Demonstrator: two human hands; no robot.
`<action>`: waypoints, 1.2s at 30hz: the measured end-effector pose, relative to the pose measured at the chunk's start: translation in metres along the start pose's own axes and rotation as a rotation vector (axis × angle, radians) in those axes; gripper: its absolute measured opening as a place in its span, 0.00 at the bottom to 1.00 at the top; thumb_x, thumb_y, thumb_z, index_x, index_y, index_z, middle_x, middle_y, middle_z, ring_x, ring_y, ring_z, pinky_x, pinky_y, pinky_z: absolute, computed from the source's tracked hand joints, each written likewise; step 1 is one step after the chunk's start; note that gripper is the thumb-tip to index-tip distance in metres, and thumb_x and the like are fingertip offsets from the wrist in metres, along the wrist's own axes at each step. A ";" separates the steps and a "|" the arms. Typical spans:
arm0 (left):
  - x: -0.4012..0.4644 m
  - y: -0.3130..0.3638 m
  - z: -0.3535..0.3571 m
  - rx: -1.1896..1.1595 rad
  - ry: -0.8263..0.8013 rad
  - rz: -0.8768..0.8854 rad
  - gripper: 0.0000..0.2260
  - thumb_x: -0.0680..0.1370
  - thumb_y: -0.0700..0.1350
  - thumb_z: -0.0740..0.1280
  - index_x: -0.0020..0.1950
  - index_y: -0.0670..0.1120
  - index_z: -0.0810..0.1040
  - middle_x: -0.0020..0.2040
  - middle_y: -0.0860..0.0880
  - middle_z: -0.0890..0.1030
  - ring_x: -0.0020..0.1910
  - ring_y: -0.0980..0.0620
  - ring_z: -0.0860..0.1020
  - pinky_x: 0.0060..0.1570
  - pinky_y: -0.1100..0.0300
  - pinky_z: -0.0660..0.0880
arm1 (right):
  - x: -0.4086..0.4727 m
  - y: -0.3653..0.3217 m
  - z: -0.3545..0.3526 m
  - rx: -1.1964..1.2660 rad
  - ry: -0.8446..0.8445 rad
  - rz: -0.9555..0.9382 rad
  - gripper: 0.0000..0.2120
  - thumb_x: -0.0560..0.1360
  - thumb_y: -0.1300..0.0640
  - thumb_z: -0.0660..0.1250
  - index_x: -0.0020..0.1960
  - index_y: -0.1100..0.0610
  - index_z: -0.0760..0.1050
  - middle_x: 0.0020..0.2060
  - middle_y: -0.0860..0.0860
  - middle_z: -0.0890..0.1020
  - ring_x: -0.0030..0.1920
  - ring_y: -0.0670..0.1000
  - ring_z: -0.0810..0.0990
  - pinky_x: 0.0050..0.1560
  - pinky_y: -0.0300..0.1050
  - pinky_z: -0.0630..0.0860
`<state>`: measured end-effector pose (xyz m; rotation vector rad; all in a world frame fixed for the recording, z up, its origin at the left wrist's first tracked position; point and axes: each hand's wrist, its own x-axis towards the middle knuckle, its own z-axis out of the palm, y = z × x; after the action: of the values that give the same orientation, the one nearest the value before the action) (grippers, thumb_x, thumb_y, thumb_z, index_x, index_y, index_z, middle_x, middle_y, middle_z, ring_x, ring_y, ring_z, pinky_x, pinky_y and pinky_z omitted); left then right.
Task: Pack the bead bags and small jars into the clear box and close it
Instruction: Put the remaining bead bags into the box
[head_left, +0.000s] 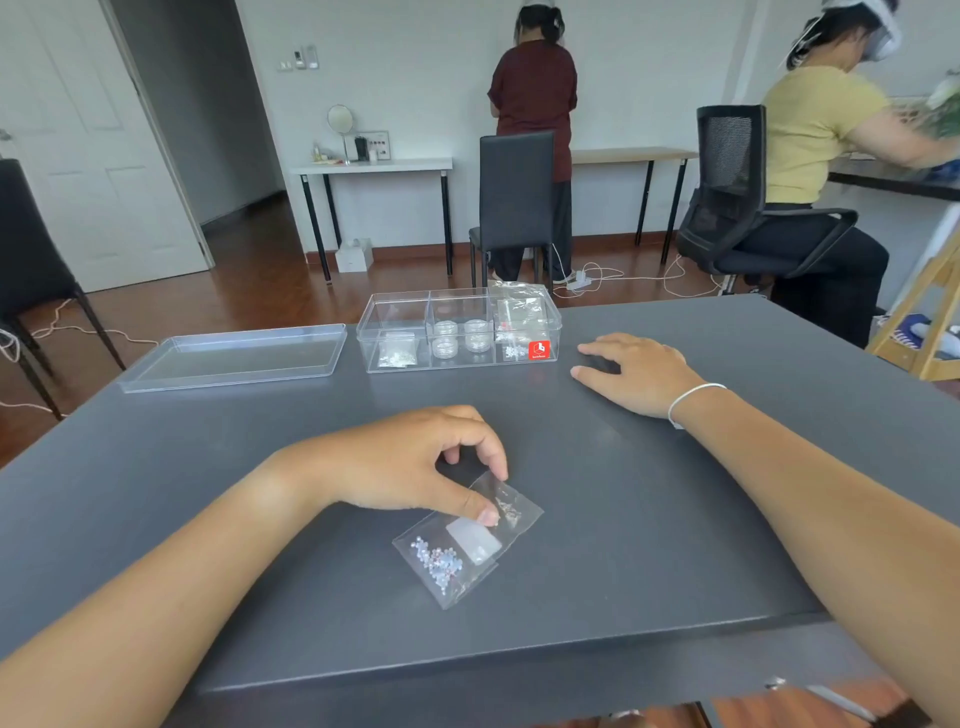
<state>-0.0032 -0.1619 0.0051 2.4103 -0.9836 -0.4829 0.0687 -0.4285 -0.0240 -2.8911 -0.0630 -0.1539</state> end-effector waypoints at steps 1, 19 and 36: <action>0.001 -0.001 0.000 -0.003 0.013 -0.003 0.11 0.67 0.56 0.72 0.46 0.61 0.75 0.46 0.66 0.72 0.45 0.62 0.69 0.48 0.68 0.68 | 0.000 0.000 0.001 -0.004 -0.001 -0.001 0.24 0.75 0.38 0.53 0.68 0.43 0.64 0.72 0.47 0.63 0.72 0.53 0.61 0.71 0.57 0.57; 0.053 0.017 -0.070 -0.273 0.638 0.042 0.07 0.76 0.39 0.64 0.52 0.42 0.79 0.38 0.55 0.81 0.25 0.70 0.73 0.27 0.80 0.65 | 0.002 0.000 0.002 0.016 0.048 0.002 0.22 0.74 0.38 0.54 0.65 0.43 0.67 0.70 0.46 0.68 0.70 0.53 0.64 0.68 0.56 0.59; 0.156 -0.006 -0.086 -0.174 0.719 -0.109 0.06 0.75 0.39 0.65 0.49 0.44 0.80 0.47 0.46 0.81 0.42 0.55 0.75 0.46 0.64 0.70 | 0.004 0.001 0.004 0.026 0.051 -0.002 0.22 0.74 0.37 0.54 0.65 0.43 0.67 0.70 0.47 0.68 0.69 0.53 0.65 0.69 0.56 0.58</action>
<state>0.1481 -0.2444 0.0508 2.2118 -0.4706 0.2549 0.0727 -0.4285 -0.0275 -2.8592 -0.0584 -0.2259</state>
